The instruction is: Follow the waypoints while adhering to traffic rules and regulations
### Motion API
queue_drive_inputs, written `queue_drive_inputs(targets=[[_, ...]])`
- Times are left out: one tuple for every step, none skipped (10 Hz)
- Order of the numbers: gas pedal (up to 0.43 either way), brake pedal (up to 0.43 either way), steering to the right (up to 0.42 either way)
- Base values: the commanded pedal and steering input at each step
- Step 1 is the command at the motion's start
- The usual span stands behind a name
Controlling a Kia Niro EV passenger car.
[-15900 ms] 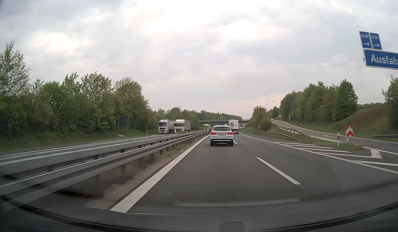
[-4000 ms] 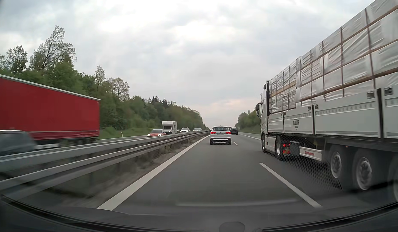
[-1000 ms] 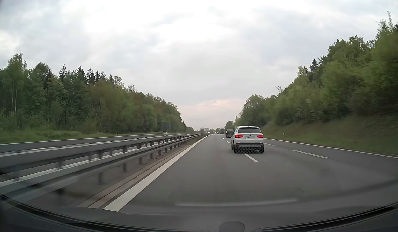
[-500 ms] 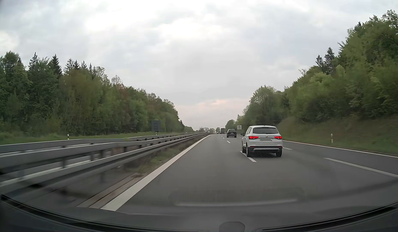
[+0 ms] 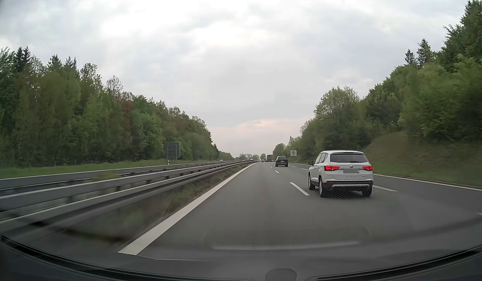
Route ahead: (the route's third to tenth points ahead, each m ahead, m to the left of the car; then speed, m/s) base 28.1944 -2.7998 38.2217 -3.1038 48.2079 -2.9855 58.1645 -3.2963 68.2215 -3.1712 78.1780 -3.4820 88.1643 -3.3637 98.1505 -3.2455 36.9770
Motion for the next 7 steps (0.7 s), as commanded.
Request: queue_drive_inputs(targets=[[0.843,0.000,-0.001],[0.843,0.000,-0.001],[0.843,0.000,-0.001],[0.843,0.000,-0.001],[0.843,0.000,-0.001],[0.843,0.000,-0.001],[0.843,0.000,-0.001]])
